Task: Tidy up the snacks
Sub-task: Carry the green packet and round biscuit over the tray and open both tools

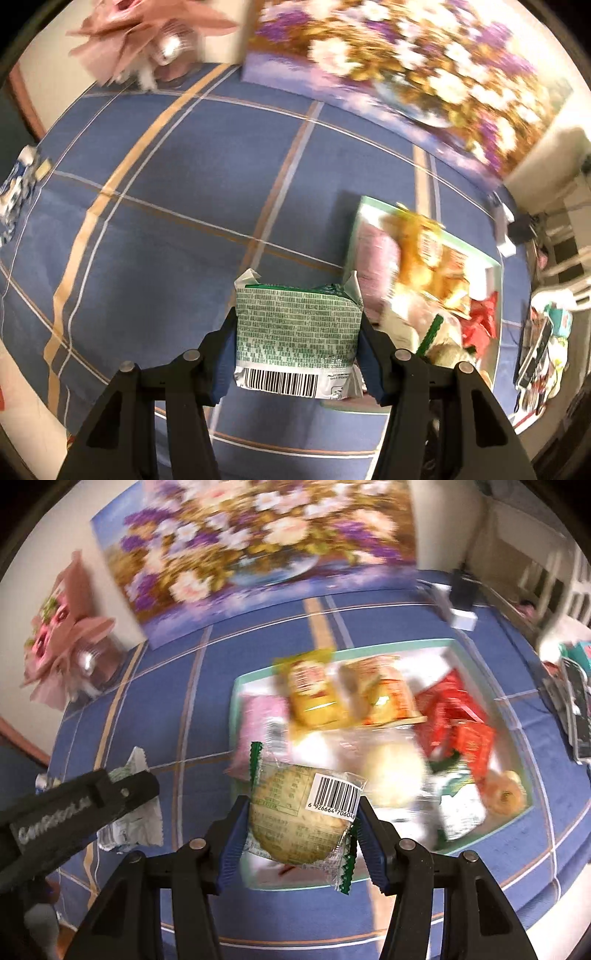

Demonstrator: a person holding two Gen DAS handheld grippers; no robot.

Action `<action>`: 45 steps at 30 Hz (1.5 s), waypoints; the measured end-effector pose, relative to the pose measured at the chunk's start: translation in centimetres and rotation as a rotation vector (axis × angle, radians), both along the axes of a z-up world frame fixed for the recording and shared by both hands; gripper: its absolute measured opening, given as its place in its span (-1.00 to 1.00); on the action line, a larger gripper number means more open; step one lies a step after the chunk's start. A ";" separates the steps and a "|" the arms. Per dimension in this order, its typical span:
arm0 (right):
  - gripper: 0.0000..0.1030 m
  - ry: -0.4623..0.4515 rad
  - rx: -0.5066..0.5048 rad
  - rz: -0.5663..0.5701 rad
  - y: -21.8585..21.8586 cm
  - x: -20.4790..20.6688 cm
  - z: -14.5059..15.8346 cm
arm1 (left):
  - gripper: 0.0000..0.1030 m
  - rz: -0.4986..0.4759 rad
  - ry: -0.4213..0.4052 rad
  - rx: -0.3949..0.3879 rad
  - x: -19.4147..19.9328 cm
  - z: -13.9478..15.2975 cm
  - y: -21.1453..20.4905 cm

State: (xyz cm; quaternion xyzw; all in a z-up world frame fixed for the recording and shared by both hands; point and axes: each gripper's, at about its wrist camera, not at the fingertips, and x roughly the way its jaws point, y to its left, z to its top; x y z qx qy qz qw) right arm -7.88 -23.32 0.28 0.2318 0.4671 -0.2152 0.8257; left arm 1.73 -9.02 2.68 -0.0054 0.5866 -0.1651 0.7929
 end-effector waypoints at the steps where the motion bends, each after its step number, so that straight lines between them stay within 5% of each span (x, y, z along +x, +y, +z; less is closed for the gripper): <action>1: 0.15 -0.006 -0.002 -0.018 -0.9 -0.6 0.2 | 0.14 -0.009 -0.001 -0.002 -0.3 0.0 -0.5; 18: 0.15 -0.031 0.048 -0.221 -10.4 -5.3 -0.7 | 0.14 -0.158 0.016 0.008 -2.7 -2.1 -8.3; 45: 0.15 -0.002 0.020 -0.199 -11.9 -2.6 -2.4 | 0.14 -0.181 0.027 0.021 -0.5 -3.5 -12.3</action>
